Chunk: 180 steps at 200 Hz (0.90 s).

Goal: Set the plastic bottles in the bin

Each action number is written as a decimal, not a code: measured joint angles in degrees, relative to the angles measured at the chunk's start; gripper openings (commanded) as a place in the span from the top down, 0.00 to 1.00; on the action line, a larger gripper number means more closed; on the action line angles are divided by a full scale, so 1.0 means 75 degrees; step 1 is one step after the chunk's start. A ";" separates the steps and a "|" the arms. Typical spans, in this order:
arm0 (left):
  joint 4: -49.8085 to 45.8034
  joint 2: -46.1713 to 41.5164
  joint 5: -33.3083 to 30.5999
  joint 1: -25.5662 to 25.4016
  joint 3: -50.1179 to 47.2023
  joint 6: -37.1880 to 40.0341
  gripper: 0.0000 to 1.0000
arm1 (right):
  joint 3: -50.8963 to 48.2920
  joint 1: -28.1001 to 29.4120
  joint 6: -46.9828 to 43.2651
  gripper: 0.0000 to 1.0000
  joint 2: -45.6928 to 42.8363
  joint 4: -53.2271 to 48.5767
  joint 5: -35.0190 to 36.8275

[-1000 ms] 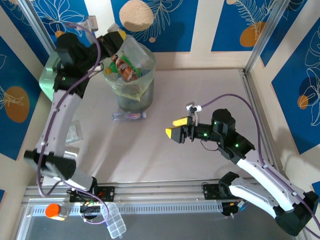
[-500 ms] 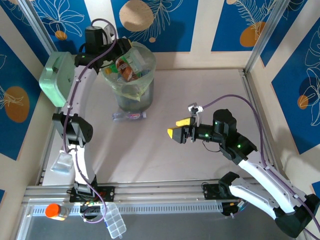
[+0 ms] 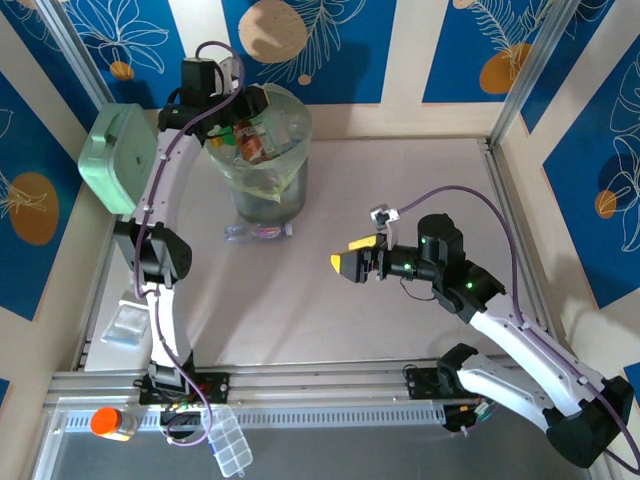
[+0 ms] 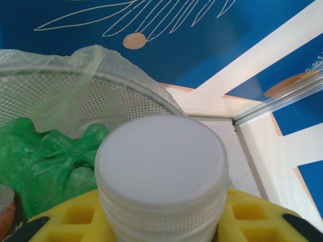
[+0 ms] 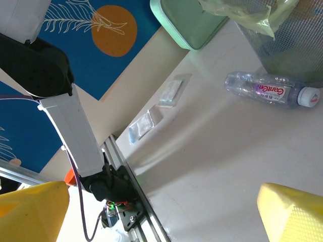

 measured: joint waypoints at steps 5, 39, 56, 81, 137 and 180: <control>0.0006 0.0009 -0.0020 -0.0009 0.0006 0.0017 0.51 | 0.0000 0.0000 0.0000 0.04 0.0015 0.0012 0.0000; 0.0055 0.0009 -0.0189 -0.0044 0.0006 0.0265 0.33 | 0.0000 0.0000 0.0000 0.04 0.0026 0.0058 0.0000; 0.0131 -0.0006 -0.0198 -0.0050 0.0006 0.0283 0.27 | 0.0000 0.0000 0.0000 0.04 0.0026 0.0058 0.0000; 0.0131 -0.0119 -0.0291 -0.0055 -0.0009 0.0306 0.26 | 0.0000 0.0000 0.0000 0.04 0.0020 0.0061 0.0000; 0.0597 -0.1743 -0.0455 -0.0050 -0.1495 0.0181 0.26 | 0.0000 0.0000 -0.0003 0.04 -0.0082 0.0050 0.0041; 0.2005 -0.4596 -0.1201 -0.0050 -0.4945 -0.0880 0.27 | 0.0000 0.0000 0.0067 0.05 -0.0277 -0.0017 0.0487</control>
